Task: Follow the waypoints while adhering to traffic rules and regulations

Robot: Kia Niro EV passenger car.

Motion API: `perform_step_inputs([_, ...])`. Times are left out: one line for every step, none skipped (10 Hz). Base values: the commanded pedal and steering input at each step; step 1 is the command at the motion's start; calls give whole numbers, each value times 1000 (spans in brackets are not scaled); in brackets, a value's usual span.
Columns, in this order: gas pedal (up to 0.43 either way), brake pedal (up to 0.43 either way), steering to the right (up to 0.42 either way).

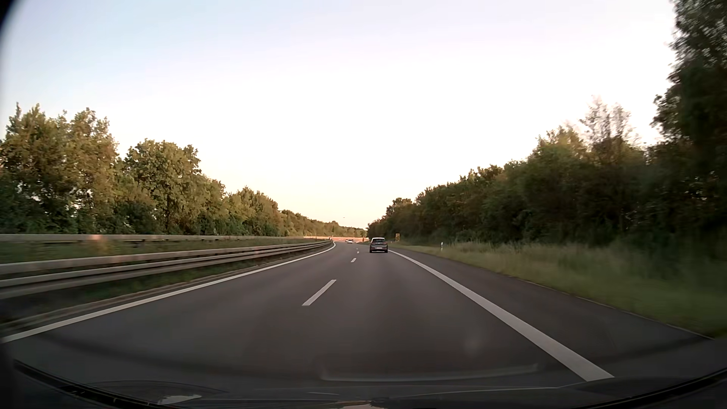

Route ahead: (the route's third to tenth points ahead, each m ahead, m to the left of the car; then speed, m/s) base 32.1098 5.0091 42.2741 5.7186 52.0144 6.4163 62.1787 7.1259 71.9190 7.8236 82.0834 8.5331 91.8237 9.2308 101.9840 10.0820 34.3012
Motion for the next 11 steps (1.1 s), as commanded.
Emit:
perform_step_inputs([138, 12, -10])
perform_step_inputs([150, 18, -10])
perform_step_inputs([150, 18, -10])
perform_step_inputs([157, 12, -10])
perform_step_inputs([157, 12, -10])
perform_step_inputs([157, 18, -10])
perform_step_inputs([169, 12, -10])
perform_step_inputs([169, 18, -10])
perform_step_inputs([169, 18, -10])
perform_step_inputs([169, 12, -10])
perform_step_inputs([169, 18, -10])
